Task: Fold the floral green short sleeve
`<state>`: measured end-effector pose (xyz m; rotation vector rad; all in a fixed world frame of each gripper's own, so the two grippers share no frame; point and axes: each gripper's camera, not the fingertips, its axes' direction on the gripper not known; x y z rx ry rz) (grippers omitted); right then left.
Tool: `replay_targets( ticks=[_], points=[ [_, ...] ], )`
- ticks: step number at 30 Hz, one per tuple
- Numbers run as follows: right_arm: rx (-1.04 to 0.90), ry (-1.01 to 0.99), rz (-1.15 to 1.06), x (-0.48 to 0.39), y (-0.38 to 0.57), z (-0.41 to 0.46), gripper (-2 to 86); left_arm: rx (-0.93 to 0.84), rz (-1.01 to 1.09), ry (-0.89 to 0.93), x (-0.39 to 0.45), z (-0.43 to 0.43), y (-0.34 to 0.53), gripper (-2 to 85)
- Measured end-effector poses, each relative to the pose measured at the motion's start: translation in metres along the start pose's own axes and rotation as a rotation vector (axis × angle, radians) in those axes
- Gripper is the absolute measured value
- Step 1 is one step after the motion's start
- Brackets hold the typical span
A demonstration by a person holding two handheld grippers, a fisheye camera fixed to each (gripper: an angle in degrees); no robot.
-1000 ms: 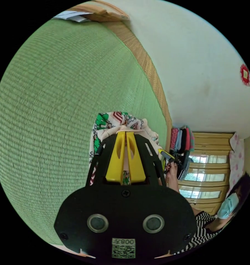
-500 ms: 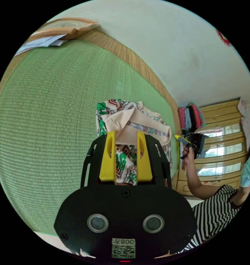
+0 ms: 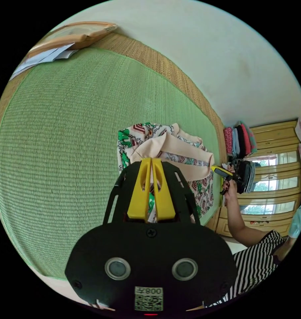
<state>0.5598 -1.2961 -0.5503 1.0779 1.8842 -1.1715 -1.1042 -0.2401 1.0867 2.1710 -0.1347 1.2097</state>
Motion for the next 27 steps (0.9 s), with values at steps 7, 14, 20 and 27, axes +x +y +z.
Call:
replay_targets(
  ticks=[7, 14, 20, 27],
  points=[
    [0.067, 0.014, 0.023, 0.011, -0.008, -0.010, -0.1, 0.060, 0.028, 0.050, 0.014, -0.012, -0.010, 5.5],
    [0.051, 0.016, 0.025, 0.015, -0.009, -0.002, 0.0, -0.058, 0.143, -0.128, 0.041, -0.004, -0.002, 9.7],
    [0.055, 0.008, 0.028, 0.017, -0.008, -0.004, 0.0, -0.140, 0.286, -0.361, 0.072, 0.007, -0.010, 6.9],
    [0.076, -0.030, 0.041, 0.024, -0.005, -0.007, 0.0, -0.118, 0.263, -0.369, 0.076, -0.005, -0.017, 3.0]
  ],
)
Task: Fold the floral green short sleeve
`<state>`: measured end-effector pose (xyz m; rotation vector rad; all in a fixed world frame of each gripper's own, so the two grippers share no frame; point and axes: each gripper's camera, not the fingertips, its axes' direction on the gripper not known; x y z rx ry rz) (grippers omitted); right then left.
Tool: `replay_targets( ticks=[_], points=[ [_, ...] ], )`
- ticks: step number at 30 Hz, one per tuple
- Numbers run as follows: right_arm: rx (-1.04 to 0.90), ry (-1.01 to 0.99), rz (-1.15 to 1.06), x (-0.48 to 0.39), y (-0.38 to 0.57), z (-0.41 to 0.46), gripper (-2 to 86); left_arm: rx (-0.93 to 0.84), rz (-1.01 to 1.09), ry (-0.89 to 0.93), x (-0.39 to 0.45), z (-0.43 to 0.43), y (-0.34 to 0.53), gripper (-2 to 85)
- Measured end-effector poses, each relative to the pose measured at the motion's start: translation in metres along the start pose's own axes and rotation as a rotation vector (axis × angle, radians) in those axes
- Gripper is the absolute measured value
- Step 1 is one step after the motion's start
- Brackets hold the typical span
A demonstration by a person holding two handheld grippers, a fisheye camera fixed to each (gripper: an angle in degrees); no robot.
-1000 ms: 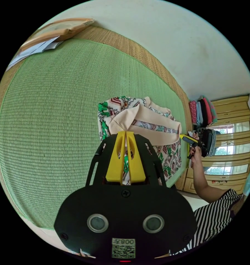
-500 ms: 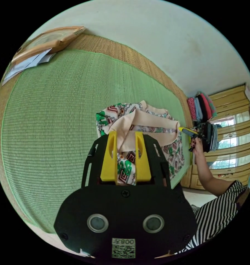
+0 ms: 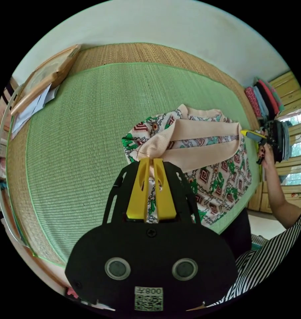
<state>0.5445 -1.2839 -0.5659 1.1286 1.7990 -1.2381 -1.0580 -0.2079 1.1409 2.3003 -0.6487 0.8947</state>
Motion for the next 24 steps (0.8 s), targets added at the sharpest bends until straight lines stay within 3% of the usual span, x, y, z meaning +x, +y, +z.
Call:
replay_targets(
  ticks=[8, 13, 17, 24],
  points=[
    [0.031, -0.029, 0.039, 0.011, -0.001, -0.006, 0.1, 0.125, -0.278, 0.340, -0.057, -0.016, -0.015, 3.6],
    [0.066, -0.080, 0.128, 0.025, 0.003, -0.008, 0.5, 0.201, -0.448, 0.395, -0.083, -0.010, -0.012, 6.6],
    [0.093, -0.051, 0.098, 0.018, 0.011, -0.012, 1.5, 0.263, -0.383, 0.388, -0.071, -0.016, -0.002, 7.7],
    [0.060, 0.156, -0.066, -0.024, 0.006, -0.003, 5.1, 0.188, -0.093, 0.369, -0.008, -0.007, -0.005, 7.7]
  ],
)
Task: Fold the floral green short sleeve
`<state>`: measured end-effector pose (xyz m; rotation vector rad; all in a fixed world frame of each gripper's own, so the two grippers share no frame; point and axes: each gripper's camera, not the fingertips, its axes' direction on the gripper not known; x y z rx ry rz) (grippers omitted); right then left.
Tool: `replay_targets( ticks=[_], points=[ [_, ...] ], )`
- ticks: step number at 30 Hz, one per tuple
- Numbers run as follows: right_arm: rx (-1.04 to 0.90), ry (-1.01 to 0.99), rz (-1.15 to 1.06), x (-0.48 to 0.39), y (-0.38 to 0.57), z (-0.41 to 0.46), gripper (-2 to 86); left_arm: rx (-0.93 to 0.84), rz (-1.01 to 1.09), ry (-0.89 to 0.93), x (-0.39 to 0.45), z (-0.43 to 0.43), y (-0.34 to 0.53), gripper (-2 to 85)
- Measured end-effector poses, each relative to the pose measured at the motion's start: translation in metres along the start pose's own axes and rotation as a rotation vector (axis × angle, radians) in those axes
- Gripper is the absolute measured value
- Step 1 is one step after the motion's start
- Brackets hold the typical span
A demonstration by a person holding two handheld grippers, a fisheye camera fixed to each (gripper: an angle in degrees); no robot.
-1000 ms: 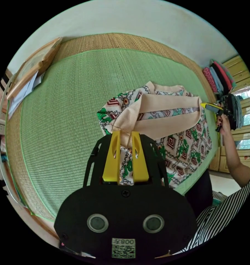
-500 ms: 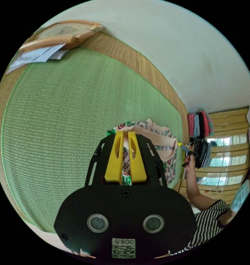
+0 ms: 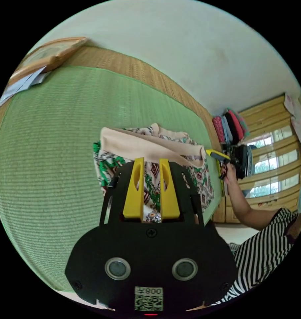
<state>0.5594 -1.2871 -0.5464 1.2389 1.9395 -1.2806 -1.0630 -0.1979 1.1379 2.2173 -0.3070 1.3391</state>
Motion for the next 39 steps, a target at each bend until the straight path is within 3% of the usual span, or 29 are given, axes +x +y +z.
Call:
replay_targets(
  ticks=[5, 11, 22, 31, 39],
  points=[
    [-0.107, 0.059, 0.000, -0.008, -0.011, 0.029, 2.7, -0.112, 0.080, -0.073, 0.024, 0.040, -0.014, 7.0],
    [-0.099, 0.090, -0.013, -0.016, -0.009, 0.032, 0.7, -0.143, 0.101, -0.127, 0.029, 0.054, -0.027, 4.2],
    [0.080, 0.046, 0.022, -0.022, -0.001, -0.017, 0.3, -0.070, 0.097, -0.111, 0.038, 0.041, -0.029, 3.9],
    [-0.030, -0.010, 0.206, 0.016, -0.008, 0.026, 0.3, -0.100, 0.094, -0.157, 0.040, 0.059, -0.037, 5.2],
    [0.025, -0.110, 0.273, 0.031, 0.005, 0.024, 0.9, -0.066, 0.101, -0.144, 0.037, 0.053, -0.033, 6.8]
  ],
)
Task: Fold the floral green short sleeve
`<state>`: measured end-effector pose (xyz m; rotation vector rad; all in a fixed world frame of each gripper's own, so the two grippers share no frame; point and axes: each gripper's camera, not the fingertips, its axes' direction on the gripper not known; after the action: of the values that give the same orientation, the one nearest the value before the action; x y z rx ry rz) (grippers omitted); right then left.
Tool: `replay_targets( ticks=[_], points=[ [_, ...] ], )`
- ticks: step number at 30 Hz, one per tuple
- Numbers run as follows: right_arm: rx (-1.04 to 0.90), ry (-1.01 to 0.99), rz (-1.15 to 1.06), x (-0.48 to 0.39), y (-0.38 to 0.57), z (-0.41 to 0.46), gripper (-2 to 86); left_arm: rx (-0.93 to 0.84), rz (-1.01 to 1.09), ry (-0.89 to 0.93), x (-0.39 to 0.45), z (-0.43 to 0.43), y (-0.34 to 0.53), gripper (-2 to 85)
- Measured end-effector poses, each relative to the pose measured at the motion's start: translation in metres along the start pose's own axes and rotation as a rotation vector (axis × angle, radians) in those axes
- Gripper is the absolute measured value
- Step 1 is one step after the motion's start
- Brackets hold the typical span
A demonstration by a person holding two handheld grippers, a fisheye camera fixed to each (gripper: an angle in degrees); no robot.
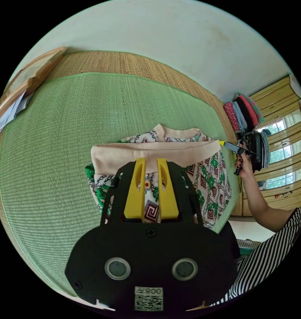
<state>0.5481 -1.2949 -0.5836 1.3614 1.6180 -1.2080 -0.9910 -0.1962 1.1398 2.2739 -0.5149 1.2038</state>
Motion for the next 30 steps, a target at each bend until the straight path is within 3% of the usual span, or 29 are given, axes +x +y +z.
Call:
replay_targets(
  ticks=[9, 17, 23, 30],
  points=[
    [0.075, -0.021, 0.060, 0.004, 0.018, -0.008, 5.0, -0.045, 0.035, -0.084, 0.014, 0.015, 0.004, 3.5],
    [-0.001, 0.122, -0.135, -0.059, 0.028, 0.024, 5.7, -0.037, 0.035, -0.098, 0.012, 0.015, 0.019, 0.7],
    [-0.043, 0.222, -0.143, -0.067, 0.029, 0.051, 1.2, -0.005, 0.058, -0.101, 0.011, 0.006, 0.033, 0.4],
    [-0.002, 0.172, -0.167, -0.067, 0.041, 0.037, 0.2, 0.063, 0.052, -0.068, 0.004, -0.011, 0.052, 0.3]
  ],
)
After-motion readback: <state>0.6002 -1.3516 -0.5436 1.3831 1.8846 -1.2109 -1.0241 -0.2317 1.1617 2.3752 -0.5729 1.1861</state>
